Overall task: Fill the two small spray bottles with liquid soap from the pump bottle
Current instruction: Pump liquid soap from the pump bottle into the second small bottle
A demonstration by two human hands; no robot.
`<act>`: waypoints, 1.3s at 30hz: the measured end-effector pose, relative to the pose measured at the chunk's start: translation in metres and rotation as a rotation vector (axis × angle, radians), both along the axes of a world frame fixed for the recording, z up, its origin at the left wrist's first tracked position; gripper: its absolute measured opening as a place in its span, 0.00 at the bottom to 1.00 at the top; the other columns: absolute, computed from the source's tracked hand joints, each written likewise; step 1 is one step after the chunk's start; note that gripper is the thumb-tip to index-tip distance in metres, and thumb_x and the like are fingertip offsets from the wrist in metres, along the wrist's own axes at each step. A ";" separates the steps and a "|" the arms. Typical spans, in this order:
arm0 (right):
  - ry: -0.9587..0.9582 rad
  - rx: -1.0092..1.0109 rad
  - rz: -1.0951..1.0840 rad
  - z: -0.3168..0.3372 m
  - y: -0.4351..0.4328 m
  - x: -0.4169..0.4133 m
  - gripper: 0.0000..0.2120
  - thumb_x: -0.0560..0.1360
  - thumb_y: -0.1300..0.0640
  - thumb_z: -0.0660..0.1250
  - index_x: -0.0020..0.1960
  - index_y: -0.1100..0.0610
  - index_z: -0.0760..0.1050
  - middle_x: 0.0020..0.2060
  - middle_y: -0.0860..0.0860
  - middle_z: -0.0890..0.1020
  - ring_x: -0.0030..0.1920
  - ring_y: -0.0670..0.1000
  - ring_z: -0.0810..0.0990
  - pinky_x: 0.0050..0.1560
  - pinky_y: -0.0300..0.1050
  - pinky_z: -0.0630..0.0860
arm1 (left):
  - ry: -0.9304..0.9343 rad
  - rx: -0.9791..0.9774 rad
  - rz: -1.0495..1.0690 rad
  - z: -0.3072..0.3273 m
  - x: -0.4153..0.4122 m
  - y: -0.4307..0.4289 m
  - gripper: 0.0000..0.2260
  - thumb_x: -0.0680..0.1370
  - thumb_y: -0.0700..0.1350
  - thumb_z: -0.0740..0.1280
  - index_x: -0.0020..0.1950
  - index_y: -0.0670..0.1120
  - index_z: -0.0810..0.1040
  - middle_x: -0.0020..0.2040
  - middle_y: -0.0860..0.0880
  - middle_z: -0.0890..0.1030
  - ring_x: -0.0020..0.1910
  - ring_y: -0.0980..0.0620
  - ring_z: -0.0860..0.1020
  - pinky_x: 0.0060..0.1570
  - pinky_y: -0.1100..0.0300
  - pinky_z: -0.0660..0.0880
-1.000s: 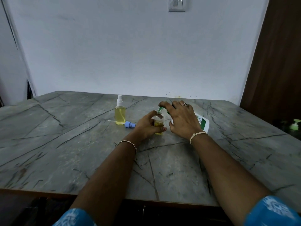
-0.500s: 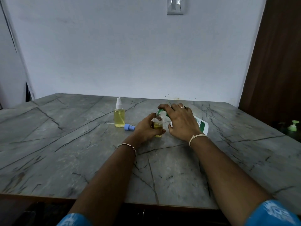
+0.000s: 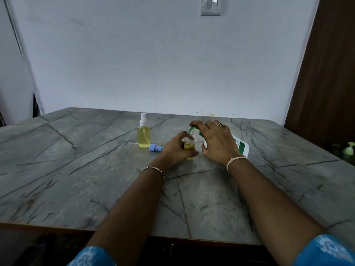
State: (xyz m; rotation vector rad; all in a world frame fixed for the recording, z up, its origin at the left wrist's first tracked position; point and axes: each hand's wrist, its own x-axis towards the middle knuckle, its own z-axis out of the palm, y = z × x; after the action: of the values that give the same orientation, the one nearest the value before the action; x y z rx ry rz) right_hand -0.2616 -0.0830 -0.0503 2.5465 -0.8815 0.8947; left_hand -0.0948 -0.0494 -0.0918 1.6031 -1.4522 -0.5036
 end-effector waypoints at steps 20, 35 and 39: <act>0.057 -0.036 -0.020 -0.001 -0.003 -0.006 0.40 0.71 0.57 0.66 0.75 0.39 0.49 0.51 0.53 0.75 0.56 0.56 0.73 0.55 0.52 0.70 | -0.021 0.011 0.015 0.003 -0.005 0.003 0.46 0.54 0.65 0.73 0.69 0.49 0.67 0.58 0.47 0.81 0.56 0.47 0.80 0.60 0.47 0.75; 0.027 -0.054 -0.020 -0.002 -0.005 -0.001 0.32 0.69 0.57 0.69 0.69 0.45 0.62 0.52 0.54 0.76 0.56 0.57 0.74 0.56 0.53 0.70 | -0.057 0.002 0.011 0.007 -0.007 0.008 0.36 0.60 0.59 0.76 0.65 0.51 0.69 0.56 0.47 0.82 0.54 0.47 0.81 0.59 0.47 0.76; 0.049 -0.084 -0.032 -0.003 -0.005 -0.005 0.34 0.69 0.58 0.67 0.72 0.44 0.59 0.51 0.54 0.76 0.55 0.57 0.74 0.56 0.53 0.70 | -0.055 0.013 0.023 0.005 -0.006 0.007 0.36 0.58 0.61 0.74 0.63 0.53 0.70 0.53 0.47 0.83 0.52 0.47 0.82 0.57 0.47 0.77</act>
State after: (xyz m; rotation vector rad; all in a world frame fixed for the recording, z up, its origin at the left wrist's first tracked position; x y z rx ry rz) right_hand -0.2669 -0.0884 -0.0528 2.4649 -0.8501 0.8385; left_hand -0.1004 -0.0428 -0.0872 1.6536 -1.4723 -0.4595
